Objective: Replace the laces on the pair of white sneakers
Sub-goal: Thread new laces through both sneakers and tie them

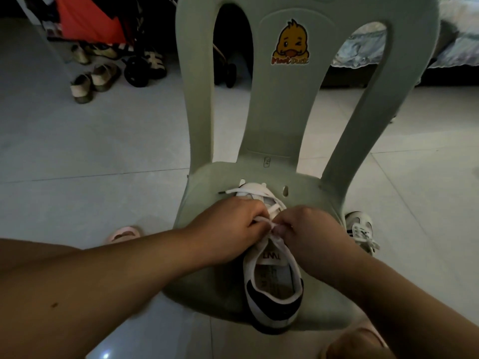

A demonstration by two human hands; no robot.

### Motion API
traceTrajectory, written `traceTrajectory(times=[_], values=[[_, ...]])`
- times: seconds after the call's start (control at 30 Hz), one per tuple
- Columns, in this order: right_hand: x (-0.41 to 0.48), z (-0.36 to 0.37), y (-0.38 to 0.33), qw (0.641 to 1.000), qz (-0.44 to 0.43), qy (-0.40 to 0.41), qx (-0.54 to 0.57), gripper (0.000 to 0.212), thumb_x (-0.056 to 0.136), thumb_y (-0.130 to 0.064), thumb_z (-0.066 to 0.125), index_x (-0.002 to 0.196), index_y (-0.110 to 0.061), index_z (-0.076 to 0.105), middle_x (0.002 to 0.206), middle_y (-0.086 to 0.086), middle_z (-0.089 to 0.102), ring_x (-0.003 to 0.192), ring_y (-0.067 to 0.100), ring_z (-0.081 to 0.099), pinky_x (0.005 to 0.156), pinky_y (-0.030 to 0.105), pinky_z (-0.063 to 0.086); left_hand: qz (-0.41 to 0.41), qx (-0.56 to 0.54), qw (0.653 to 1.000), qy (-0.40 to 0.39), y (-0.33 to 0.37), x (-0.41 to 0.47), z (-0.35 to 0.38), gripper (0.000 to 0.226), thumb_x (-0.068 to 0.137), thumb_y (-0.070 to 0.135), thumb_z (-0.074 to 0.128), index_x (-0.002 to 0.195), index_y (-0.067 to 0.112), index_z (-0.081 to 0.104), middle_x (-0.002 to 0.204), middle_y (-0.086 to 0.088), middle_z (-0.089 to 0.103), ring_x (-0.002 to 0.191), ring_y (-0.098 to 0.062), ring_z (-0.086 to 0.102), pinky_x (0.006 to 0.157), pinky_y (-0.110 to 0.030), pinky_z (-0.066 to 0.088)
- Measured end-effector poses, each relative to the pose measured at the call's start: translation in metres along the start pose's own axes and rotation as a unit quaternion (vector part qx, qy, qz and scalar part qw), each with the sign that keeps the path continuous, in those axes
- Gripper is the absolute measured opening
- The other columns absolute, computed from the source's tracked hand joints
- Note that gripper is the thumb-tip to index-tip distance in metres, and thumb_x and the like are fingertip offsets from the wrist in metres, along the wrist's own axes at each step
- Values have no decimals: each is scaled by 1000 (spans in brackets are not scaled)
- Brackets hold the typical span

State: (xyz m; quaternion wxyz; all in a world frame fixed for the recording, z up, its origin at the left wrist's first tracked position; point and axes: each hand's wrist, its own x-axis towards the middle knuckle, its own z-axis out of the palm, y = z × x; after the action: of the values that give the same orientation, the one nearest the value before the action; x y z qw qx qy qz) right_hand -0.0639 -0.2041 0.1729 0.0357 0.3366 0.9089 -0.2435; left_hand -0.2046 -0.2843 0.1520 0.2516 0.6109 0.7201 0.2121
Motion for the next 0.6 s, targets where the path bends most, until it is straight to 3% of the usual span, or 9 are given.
traceTrajectory(times=[0.07,0.13,0.2,0.3,0.33,0.47,0.6], values=[[-1,-2,2,992,53,13,111,14,92,-25,58,98,-24,70,85,-8,66,75,6,59,59,16,42,-1,-17,999,47,1,-2,-1,14,87,39,57,100,32,55,93,18,43,87,-2,49,70,-16,40],[0,-4,3,963,116,28,243,15,86,-20,68,100,-24,70,81,-12,65,68,-1,58,49,8,39,2,-22,995,94,3,-6,-3,19,82,45,56,96,35,47,92,19,41,83,0,47,68,-15,41],[2,-6,5,908,191,1,372,22,83,-13,69,103,-22,68,79,-6,64,59,3,52,45,12,35,11,-8,993,114,8,-10,-7,20,77,51,53,83,34,44,84,17,43,75,-1,46,61,-19,39],[3,-5,4,793,260,-102,541,21,86,-6,62,106,-11,69,72,5,60,52,7,44,42,17,32,5,56,996,62,14,-11,-8,32,72,66,51,71,34,47,78,15,47,70,-1,44,58,-22,39],[3,-4,5,776,263,-122,560,20,87,-7,60,105,-8,69,70,4,59,51,6,44,42,16,32,-1,71,996,48,14,-11,-7,34,72,67,51,73,32,52,79,15,48,71,-2,45,60,-24,42],[4,2,9,778,255,-129,559,17,88,-21,60,94,-6,67,62,0,51,51,7,43,44,19,33,15,104,994,41,14,-9,-4,28,86,49,53,84,23,63,79,9,51,74,-9,48,66,-31,46],[7,4,7,822,259,-134,489,8,84,-16,64,78,-11,64,56,-1,50,47,7,40,43,19,32,95,93,991,35,14,-13,-3,18,86,39,59,78,24,63,70,12,38,69,-6,40,59,-27,40]])
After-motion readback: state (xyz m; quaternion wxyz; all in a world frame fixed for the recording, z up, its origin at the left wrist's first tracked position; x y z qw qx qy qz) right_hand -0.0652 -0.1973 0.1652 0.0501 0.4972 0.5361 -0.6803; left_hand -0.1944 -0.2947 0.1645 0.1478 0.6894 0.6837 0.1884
